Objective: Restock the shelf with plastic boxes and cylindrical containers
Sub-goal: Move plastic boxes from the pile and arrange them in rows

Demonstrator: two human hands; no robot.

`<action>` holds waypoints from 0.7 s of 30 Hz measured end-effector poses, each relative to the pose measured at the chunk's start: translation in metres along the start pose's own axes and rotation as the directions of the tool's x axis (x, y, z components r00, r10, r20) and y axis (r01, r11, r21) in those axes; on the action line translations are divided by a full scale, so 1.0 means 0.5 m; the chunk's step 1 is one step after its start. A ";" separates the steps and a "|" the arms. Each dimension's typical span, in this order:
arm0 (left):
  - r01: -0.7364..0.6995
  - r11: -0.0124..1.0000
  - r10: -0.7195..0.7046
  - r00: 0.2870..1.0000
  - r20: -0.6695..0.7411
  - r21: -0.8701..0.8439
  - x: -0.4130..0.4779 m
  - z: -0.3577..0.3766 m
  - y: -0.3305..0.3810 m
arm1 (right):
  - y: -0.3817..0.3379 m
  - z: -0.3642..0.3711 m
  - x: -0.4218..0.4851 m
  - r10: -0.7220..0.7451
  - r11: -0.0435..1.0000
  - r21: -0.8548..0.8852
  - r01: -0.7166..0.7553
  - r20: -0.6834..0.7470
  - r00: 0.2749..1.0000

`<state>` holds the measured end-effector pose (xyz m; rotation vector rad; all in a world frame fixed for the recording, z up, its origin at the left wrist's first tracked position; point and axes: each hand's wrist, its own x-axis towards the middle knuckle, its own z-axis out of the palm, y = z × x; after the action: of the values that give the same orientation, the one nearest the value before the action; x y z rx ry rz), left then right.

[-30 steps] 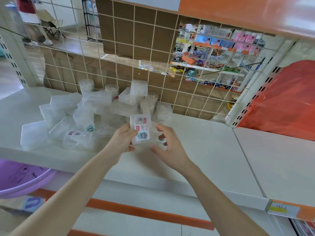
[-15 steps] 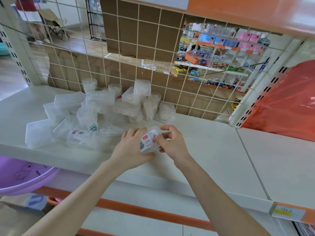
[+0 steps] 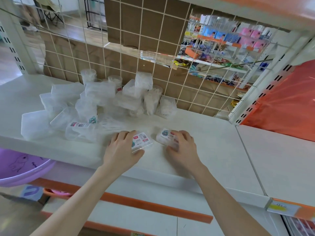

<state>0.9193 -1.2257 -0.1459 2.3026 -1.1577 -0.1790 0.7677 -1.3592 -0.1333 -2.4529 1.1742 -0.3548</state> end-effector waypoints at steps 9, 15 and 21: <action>-0.040 0.999 0.040 0.994 -0.106 0.002 -0.010 0.004 -0.002 | 0.005 0.006 -0.019 -0.068 0.997 0.022 0.071 -0.118 0.991; -0.064 0.998 0.066 0.988 -0.137 0.024 -0.019 -0.001 0.005 | 0.029 -0.015 -0.050 -0.081 0.997 -0.006 0.081 -0.129 0.988; -0.078 0.996 0.073 0.986 -0.147 -0.033 -0.029 -0.008 0.022 | 0.083 -0.056 -0.101 -0.077 0.997 0.016 0.079 -0.124 0.989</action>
<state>0.9040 -1.2178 -0.1387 2.1941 -1.1543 -0.0042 0.6975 -1.3499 -0.1302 -2.4945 1.1193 -0.5452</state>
